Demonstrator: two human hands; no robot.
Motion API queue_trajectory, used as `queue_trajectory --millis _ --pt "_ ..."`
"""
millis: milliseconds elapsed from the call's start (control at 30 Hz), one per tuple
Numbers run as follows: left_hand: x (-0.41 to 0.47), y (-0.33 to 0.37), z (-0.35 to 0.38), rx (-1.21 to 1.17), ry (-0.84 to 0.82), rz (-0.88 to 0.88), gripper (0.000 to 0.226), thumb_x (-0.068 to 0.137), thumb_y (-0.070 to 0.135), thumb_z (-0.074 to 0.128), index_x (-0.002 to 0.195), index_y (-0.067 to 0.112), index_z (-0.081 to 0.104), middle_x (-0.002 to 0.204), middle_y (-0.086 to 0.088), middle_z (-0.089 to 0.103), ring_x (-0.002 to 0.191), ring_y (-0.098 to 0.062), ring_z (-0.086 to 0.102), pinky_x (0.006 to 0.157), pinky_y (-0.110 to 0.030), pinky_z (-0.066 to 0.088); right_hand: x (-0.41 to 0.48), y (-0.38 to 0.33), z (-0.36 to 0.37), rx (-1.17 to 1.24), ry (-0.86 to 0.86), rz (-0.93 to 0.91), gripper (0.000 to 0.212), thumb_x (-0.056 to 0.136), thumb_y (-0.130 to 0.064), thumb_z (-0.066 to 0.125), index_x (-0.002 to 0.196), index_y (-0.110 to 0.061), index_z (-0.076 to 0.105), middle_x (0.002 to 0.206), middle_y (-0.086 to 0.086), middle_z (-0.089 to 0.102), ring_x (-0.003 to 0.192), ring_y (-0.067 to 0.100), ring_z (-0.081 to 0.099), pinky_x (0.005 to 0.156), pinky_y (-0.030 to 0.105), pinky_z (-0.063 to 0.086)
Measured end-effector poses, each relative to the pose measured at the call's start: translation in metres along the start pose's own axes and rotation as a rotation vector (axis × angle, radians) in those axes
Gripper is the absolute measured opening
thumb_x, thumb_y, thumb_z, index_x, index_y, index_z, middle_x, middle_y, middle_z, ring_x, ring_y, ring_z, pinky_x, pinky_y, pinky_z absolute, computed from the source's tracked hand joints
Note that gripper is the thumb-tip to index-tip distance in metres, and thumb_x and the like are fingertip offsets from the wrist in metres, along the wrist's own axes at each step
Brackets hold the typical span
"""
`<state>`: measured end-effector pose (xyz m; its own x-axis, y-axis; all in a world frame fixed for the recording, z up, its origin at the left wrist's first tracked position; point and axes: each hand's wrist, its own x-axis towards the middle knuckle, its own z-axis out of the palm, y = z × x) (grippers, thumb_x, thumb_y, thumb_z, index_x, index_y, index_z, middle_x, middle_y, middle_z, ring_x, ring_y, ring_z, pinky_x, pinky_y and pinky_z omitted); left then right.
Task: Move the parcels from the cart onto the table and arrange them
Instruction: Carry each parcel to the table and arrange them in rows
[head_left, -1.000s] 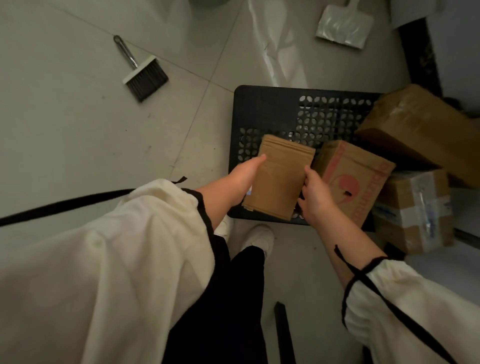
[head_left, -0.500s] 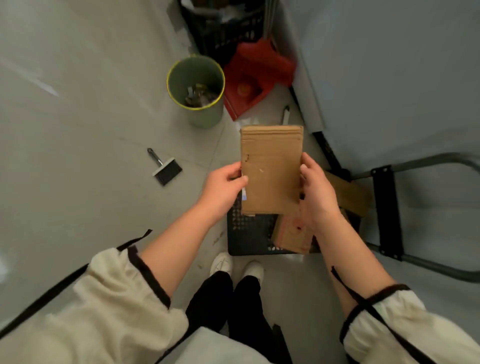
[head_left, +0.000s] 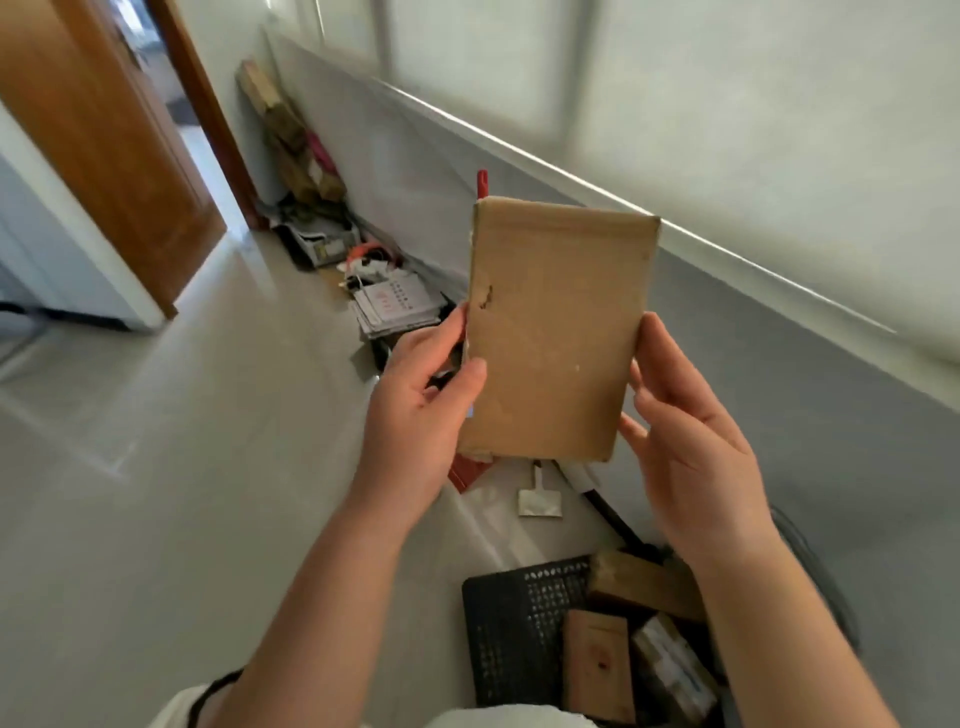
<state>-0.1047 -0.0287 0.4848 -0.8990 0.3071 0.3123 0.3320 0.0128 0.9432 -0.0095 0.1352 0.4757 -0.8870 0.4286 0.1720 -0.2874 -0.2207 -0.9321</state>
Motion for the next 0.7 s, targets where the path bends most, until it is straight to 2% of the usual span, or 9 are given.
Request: queue_trajectory --millis 133,200,333,467,500,600,700 --pt "-0.008 0.039 -0.007 -0.084 -0.051 0.081 0.044 0.092 0.020 0.055 0.119 0.054 0.044 0.116 0.017 0.047 0.100 0.014 0.053 0.073 -0.005 0.045 -0.009 -0.035 0.014 0.118 -0.041 -0.069 0.054 0.077 -0.004 0.045 0.127 -0.025 0.053 0.130 -0.013 0.058 0.125 0.006 0.050 0.099 0.029 0.044" --pt "-0.005 0.052 -0.006 -0.103 -0.082 0.110 0.042 0.087 0.028 0.056 0.119 0.053 0.046 0.118 0.016 0.046 0.102 0.014 0.052 0.075 -0.005 0.046 -0.010 -0.048 0.015 0.155 -0.035 -0.087 0.056 0.075 -0.003 0.045 0.125 -0.025 0.056 0.132 -0.009 0.058 0.127 0.009 0.049 0.107 0.035 0.036" --pt "0.006 0.075 0.002 -0.070 -0.128 0.202 0.047 0.083 0.037 0.060 0.119 0.063 0.046 0.124 0.024 0.043 0.116 0.010 0.046 0.085 -0.010 0.045 -0.007 -0.070 0.010 0.206 -0.009 -0.153 0.054 0.075 -0.001 0.044 0.121 -0.023 0.062 0.133 -0.006 0.058 0.127 0.011 0.049 0.109 0.039 0.031" --pt "0.012 0.097 0.021 -0.071 -0.196 0.273 0.053 0.082 0.038 0.058 0.119 0.071 0.039 0.138 0.022 0.039 0.125 0.006 0.042 0.102 -0.027 0.042 -0.004 -0.091 0.000 0.224 -0.003 -0.217 0.057 0.077 -0.001 0.044 0.123 -0.031 0.059 0.134 -0.006 0.057 0.128 0.011 0.048 0.105 0.036 0.034" --pt "0.012 0.103 0.028 -0.072 -0.204 0.293 0.054 0.082 0.039 0.059 0.119 0.072 0.038 0.138 0.024 0.038 0.126 0.007 0.040 0.103 -0.026 0.040 -0.003 -0.095 -0.003 0.236 0.005 -0.235 0.057 0.077 -0.001 0.044 0.122 -0.033 0.058 0.133 -0.007 0.057 0.127 0.011 0.049 0.104 0.034 0.037" --pt "0.010 0.116 0.047 -0.064 -0.209 0.353 0.060 0.082 0.039 0.060 0.127 0.065 0.031 0.137 0.026 0.033 0.123 0.015 0.037 0.095 -0.006 0.037 -0.003 -0.108 -0.012 0.271 0.034 -0.274 0.056 0.076 0.001 0.045 0.123 -0.026 0.060 0.127 -0.006 0.062 0.121 0.010 0.055 0.092 0.023 0.049" --pt "0.011 0.126 0.063 -0.100 -0.187 0.331 0.061 0.081 0.037 0.057 0.126 0.064 0.026 0.137 0.029 0.031 0.125 0.016 0.033 0.097 -0.004 0.033 0.000 -0.120 -0.021 0.268 0.045 -0.293 0.053 0.075 0.000 0.048 0.121 -0.022 0.062 0.121 -0.004 0.066 0.115 0.011 0.059 0.086 0.018 0.050"
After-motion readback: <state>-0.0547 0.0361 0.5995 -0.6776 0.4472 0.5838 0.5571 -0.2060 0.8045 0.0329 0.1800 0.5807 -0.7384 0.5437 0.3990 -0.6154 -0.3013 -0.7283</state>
